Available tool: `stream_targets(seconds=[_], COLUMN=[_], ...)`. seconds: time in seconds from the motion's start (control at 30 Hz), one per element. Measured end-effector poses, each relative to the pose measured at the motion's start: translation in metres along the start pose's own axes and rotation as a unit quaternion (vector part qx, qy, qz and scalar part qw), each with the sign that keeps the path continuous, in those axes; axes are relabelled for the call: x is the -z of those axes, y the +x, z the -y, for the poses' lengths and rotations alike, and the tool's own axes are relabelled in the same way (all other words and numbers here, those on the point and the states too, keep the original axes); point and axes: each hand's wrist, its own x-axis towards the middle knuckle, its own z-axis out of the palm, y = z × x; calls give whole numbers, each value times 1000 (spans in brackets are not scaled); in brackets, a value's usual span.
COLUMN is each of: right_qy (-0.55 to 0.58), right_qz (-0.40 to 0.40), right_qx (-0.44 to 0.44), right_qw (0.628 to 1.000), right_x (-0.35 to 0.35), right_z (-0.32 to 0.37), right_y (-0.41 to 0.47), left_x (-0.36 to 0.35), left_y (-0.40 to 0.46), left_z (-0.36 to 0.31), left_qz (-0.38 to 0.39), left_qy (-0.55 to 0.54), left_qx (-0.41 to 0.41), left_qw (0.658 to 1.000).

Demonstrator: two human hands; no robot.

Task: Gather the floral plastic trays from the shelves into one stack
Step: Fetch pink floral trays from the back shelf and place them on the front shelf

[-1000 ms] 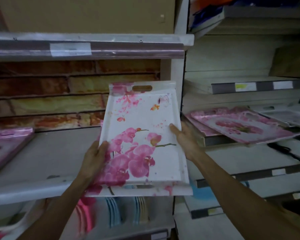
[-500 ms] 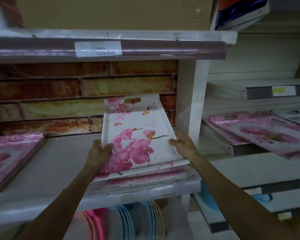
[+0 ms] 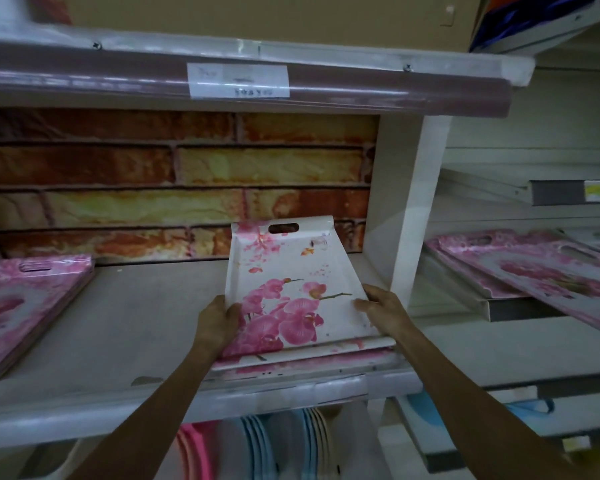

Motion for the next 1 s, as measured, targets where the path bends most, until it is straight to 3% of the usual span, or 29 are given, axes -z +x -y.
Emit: stream_targets(seconds=[0.63, 1.0], right_qy=[1, 9], right_qz=[11, -6], right_qx=[-56, -44], right_qw=[998, 999], right_x=[6, 7], right_z=[-25, -30], right_y=[-2, -3], left_x=[-15, -18], left_y=[-8, -5], left_z=[5, 5], left_qz=[39, 50], left_qy=[64, 32], left_qx=[-29, -15], left_qw=[997, 998])
